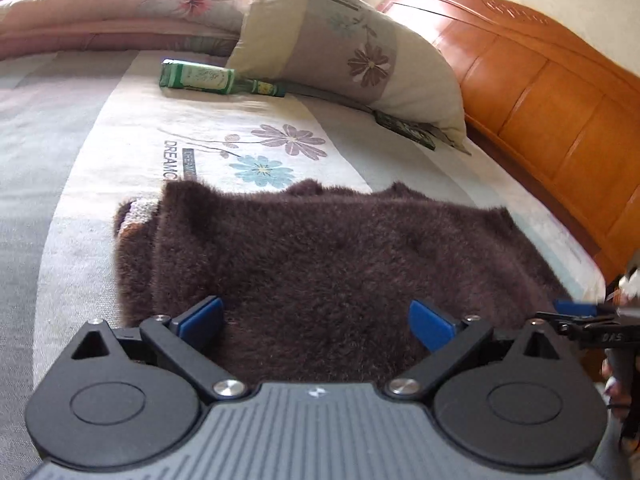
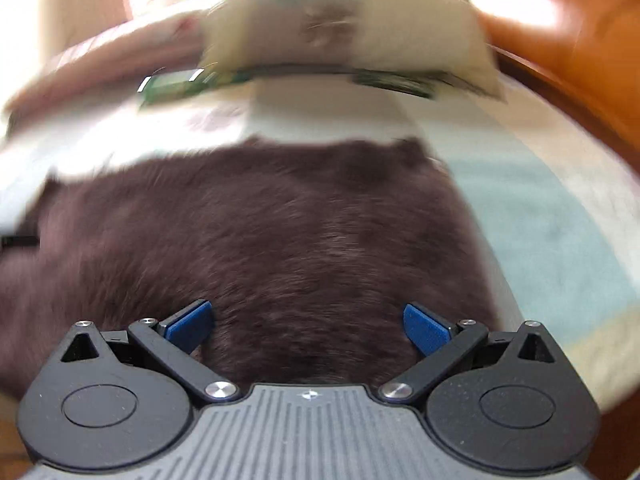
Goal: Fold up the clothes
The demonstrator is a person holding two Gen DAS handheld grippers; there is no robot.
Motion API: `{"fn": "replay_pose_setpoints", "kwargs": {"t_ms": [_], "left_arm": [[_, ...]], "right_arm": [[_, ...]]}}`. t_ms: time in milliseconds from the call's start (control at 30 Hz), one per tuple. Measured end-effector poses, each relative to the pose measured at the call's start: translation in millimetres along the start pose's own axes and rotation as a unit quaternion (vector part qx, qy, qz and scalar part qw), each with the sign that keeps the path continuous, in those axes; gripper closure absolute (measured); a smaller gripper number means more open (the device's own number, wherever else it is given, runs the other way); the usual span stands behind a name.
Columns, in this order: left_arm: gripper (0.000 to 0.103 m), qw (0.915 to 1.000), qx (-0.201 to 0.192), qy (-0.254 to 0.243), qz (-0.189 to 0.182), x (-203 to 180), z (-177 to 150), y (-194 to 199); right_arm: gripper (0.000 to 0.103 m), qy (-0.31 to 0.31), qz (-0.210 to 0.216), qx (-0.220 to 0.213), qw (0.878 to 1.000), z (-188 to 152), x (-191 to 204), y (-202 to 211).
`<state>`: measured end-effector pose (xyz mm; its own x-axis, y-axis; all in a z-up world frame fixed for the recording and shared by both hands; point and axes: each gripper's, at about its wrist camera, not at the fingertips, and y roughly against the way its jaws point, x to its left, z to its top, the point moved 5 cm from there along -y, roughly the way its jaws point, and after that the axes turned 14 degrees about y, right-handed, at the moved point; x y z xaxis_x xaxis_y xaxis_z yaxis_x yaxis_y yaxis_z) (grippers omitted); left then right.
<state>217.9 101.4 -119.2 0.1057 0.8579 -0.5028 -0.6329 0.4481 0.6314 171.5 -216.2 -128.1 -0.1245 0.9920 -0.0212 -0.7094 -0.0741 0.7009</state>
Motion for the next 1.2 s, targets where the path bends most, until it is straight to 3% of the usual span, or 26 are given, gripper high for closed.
{"fn": "replay_pose_setpoints", "kwargs": {"t_ms": [133,267,433,600,833,1000,1067,1200], "left_arm": [[0.004,0.9997,0.012,-0.003,-0.019,-14.2,-3.9,8.3],[0.003,0.9995,0.016,-0.007,-0.025,-17.3,-13.3,20.2],[0.004,0.9994,0.024,-0.001,-0.027,-15.3,-23.8,34.0],[0.004,0.9991,0.032,0.005,-0.028,-13.3,-34.3,47.7],[0.003,0.9949,0.084,0.041,-0.039,-11.1,-70.0,49.2],[0.003,0.9968,0.066,0.038,-0.026,-9.9,-68.0,73.0],[0.003,0.9980,0.051,0.031,-0.022,-11.1,-62.2,80.4],[0.003,0.9971,0.048,0.035,-0.049,-14.4,-57.6,75.8]], "right_arm": [[0.000,0.010,-0.019,-0.008,1.000,9.9,12.3,13.8],[0.000,0.040,0.016,-0.023,0.999,16.0,37.1,22.2],[0.000,0.071,0.019,0.003,0.997,4.1,55.5,16.6],[0.000,0.052,0.023,0.005,0.998,2.3,52.6,23.8],[0.000,0.070,0.032,0.002,0.997,0.7,67.2,28.7],[0.000,0.080,0.033,0.037,0.996,-12.4,78.3,18.1],[0.000,0.091,0.049,0.023,0.994,-9.7,90.3,23.4],[0.000,0.126,0.077,0.004,0.989,-5.6,116.6,32.2]]}}
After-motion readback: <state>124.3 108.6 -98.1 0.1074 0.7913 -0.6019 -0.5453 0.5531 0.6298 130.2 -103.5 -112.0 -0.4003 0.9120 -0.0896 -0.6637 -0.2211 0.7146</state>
